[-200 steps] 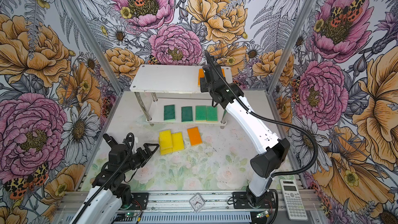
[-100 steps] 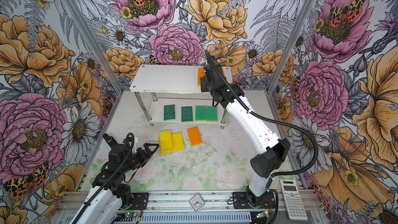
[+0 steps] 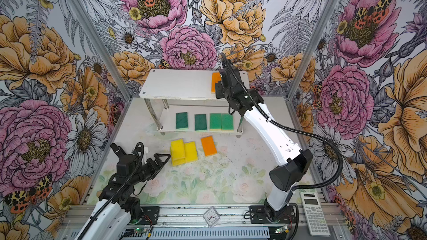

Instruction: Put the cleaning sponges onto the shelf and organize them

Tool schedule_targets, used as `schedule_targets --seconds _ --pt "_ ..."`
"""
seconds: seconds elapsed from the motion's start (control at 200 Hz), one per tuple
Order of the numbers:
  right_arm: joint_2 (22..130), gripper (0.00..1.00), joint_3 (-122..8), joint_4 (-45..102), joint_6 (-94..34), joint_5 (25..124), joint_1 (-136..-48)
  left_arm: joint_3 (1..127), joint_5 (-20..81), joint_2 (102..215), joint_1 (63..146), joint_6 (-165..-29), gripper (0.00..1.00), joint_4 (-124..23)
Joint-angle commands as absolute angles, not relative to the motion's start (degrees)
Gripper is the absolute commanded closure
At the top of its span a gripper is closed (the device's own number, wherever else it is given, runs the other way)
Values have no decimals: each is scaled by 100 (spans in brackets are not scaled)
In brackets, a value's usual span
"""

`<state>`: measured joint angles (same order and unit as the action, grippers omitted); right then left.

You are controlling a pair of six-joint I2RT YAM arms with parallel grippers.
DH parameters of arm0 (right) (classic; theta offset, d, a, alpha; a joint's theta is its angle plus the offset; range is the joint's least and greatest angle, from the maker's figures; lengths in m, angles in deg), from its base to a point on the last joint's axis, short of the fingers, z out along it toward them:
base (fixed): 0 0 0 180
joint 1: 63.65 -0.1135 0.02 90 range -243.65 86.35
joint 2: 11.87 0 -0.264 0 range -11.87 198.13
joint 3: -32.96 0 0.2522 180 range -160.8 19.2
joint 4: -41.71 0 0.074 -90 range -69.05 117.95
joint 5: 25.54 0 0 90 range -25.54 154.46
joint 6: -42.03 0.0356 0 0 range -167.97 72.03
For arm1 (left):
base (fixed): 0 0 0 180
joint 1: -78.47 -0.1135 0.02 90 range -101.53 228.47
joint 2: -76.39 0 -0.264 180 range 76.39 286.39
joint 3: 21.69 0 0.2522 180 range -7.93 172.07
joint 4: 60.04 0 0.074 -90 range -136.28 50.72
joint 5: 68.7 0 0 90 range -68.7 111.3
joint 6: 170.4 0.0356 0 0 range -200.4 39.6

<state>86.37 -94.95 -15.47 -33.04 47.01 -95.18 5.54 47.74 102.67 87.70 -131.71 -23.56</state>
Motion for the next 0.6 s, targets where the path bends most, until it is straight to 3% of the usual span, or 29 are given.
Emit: schedule_targets --seconds 0.0,0.4,0.595 --pt "8367 70 -9465 -1530 -3327 4811 -9520 502 4759 10222 8722 -13230 1 -2398" --pt "8280 64 -9464 -1347 -3429 4926 -9520 476 4768 10214 8719 -13226 1 -2396" --pt "8214 45 -9468 -1319 -3291 5078 -9520 480 4763 10214 8717 -13225 1 -2404"
